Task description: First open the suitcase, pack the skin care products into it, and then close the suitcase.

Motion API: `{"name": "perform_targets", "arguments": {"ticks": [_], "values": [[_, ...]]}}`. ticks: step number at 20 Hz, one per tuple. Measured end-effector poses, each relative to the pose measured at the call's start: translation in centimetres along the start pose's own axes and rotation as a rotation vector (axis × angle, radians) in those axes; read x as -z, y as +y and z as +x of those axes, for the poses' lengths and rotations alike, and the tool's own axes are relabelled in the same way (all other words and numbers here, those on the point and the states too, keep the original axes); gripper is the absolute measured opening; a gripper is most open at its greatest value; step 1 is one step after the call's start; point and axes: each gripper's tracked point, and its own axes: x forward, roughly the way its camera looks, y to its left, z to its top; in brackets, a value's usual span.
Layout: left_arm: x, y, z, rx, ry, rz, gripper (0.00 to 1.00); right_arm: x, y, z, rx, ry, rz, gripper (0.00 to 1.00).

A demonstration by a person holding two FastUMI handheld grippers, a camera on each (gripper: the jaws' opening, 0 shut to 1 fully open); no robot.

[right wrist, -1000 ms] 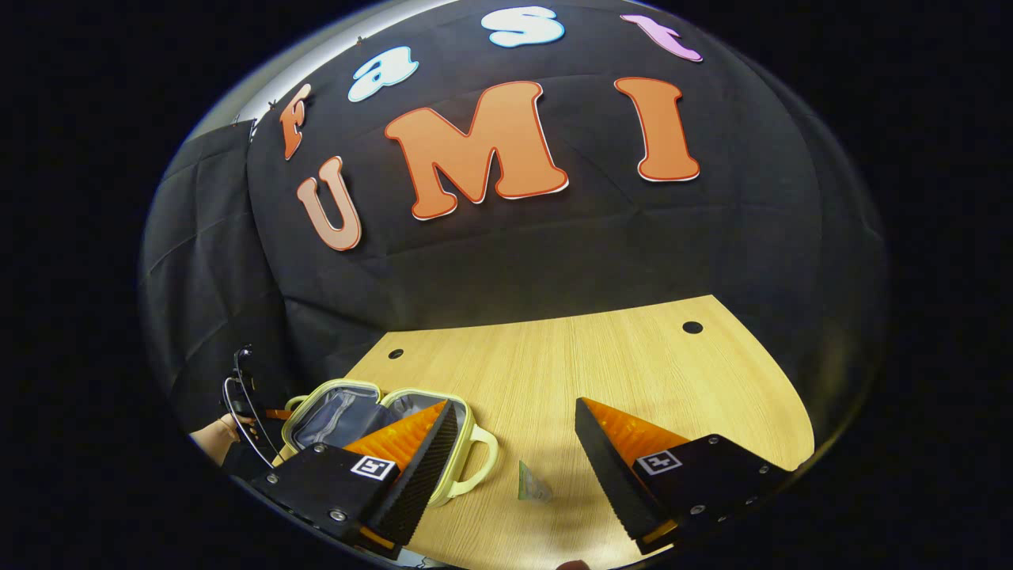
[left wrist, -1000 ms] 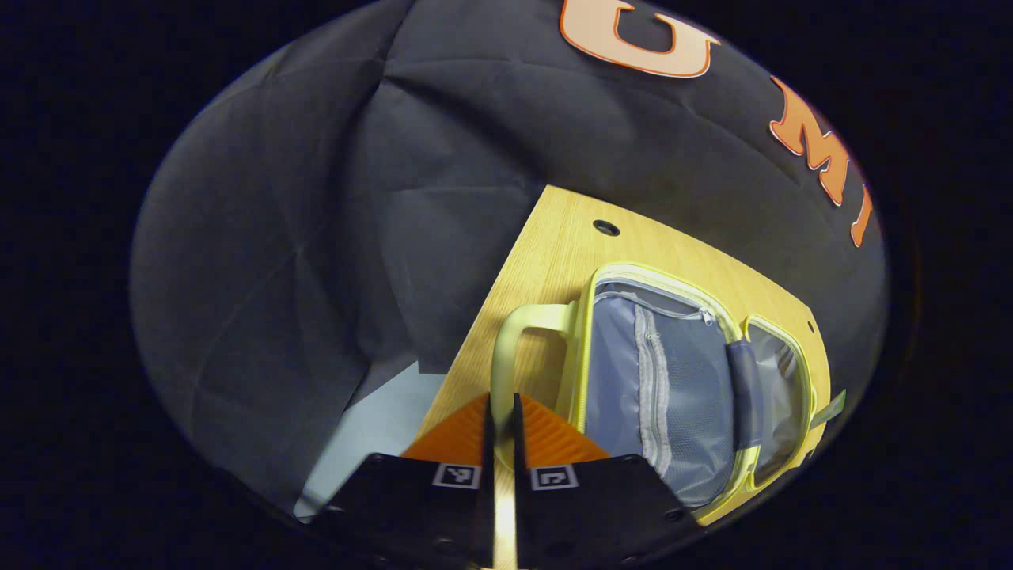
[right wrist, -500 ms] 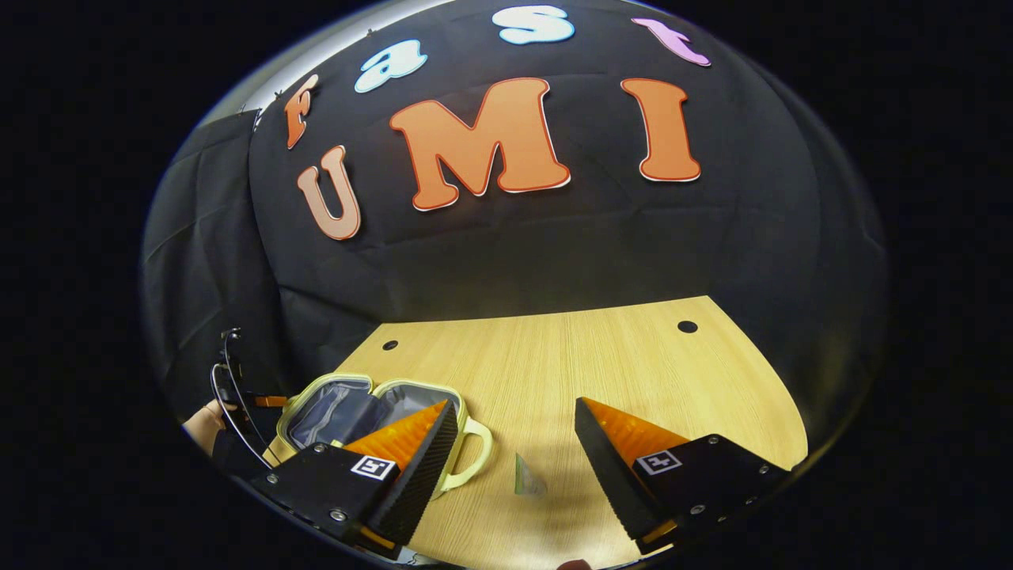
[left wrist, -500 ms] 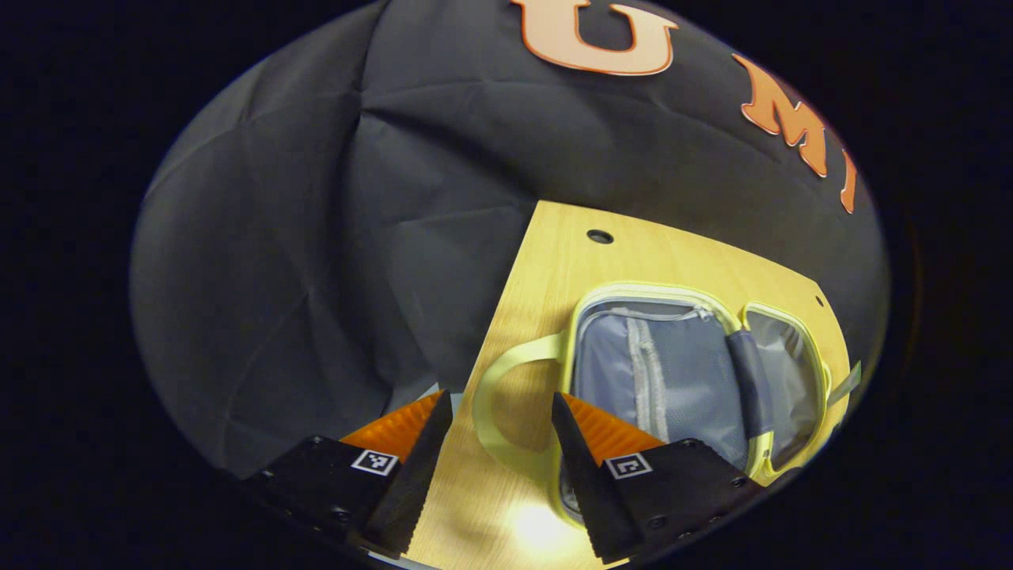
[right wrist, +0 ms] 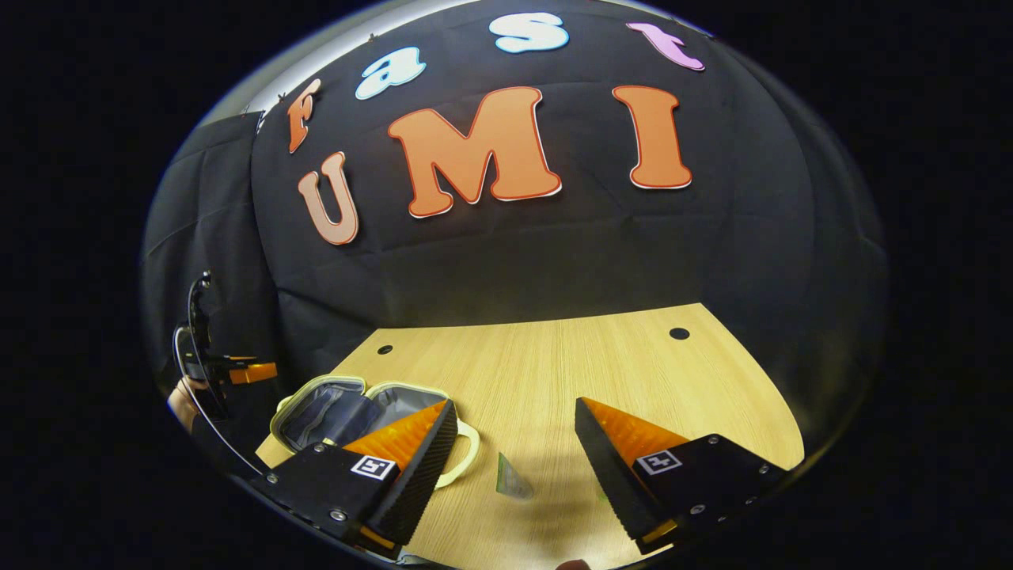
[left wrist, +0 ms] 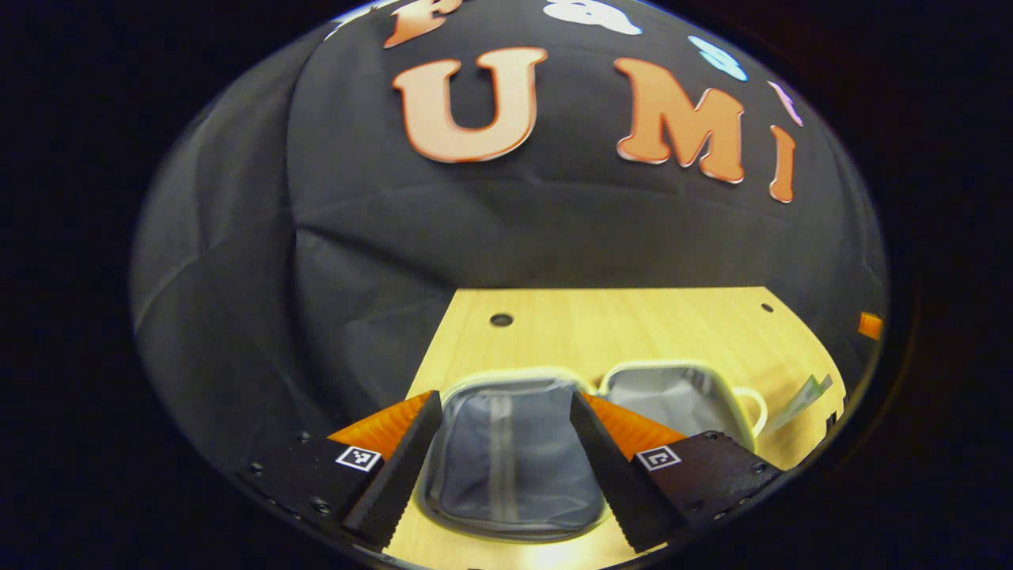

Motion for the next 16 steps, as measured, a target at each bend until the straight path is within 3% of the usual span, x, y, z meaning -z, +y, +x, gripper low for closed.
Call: {"name": "perform_targets", "arguments": {"ticks": [2, 6, 13, 16], "values": [[-2.8, -4.8, -1.0, 0.036, -0.064, 0.013, 1.00, 0.1, -0.7, -0.4, 0.010, -0.009, -0.019, 0.95], [-5.0, -13.0, -1.8, 0.032, -0.151, 0.034, 1.00, 0.7, -3.1, -0.8, 0.049, -0.012, -0.035, 0.95], [-2.6, -29.9, -1.9, 0.199, -0.169, -0.025, 0.99, 2.1, -6.9, -2.1, 0.107, -0.002, -0.016, 0.95], [-0.8, -36.7, -2.0, 0.309, -0.155, -0.026, 0.99, 3.4, -9.0, -2.8, 0.146, 0.021, 0.001, 0.95]]}}
